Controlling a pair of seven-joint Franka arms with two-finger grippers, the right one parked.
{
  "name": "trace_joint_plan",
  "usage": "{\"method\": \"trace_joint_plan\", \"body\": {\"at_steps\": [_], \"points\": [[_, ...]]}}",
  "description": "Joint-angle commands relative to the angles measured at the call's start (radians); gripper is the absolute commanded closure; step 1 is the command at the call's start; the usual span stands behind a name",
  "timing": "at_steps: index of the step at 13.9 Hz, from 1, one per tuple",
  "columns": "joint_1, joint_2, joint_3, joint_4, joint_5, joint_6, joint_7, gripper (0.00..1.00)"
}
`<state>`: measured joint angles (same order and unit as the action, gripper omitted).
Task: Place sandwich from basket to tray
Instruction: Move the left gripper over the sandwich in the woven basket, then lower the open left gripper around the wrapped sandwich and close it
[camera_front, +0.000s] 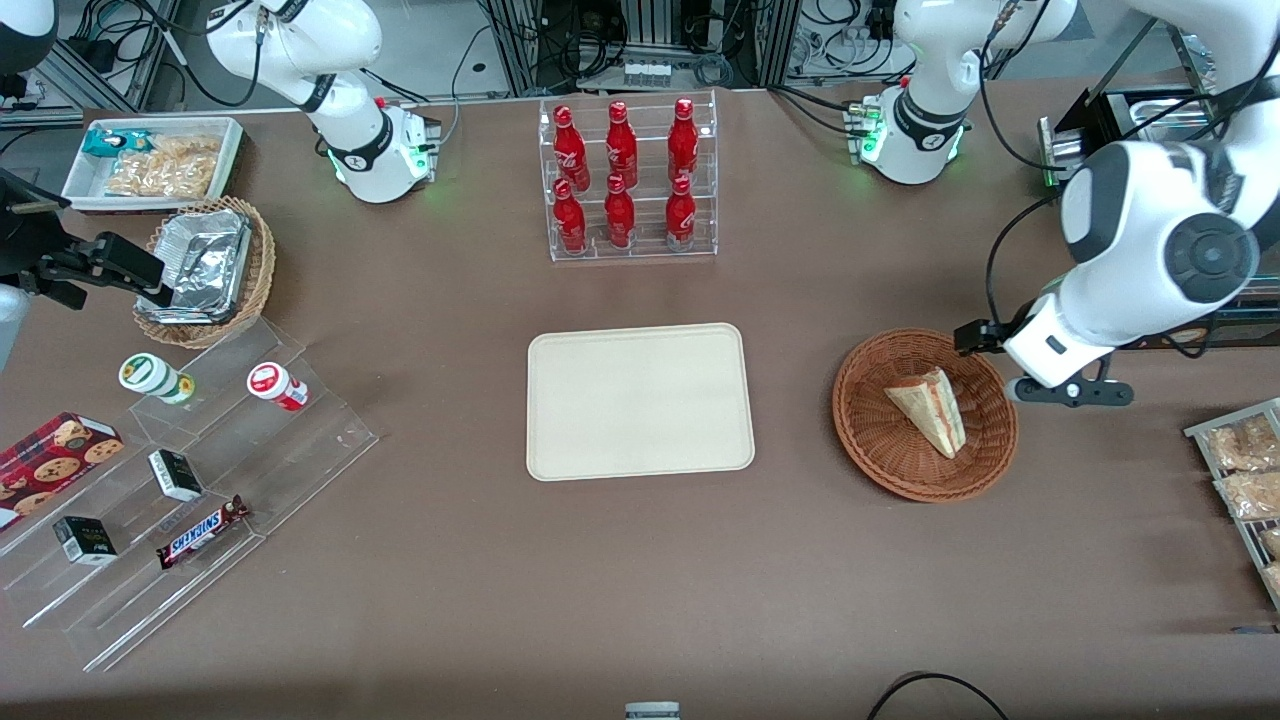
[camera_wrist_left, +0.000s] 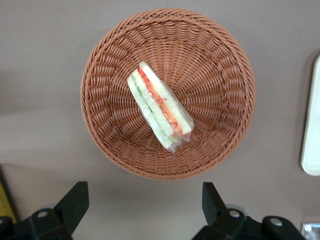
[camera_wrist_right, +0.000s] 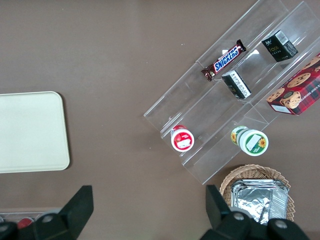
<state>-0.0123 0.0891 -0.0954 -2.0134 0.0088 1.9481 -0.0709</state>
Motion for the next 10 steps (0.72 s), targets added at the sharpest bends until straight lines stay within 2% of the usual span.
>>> {"method": "trace_joint_plan", "body": {"at_steps": [1, 3, 6, 10], "points": [[-0.008, -0.041, 0.002, -0.120, -0.001, 0.127, -0.049, 0.00], [-0.011, -0.054, 0.000, -0.197, -0.001, 0.227, -0.130, 0.00], [-0.025, -0.049, 0.000, -0.238, -0.001, 0.285, -0.269, 0.00], [-0.046, -0.005, -0.001, -0.242, -0.001, 0.360, -0.589, 0.00]]}}
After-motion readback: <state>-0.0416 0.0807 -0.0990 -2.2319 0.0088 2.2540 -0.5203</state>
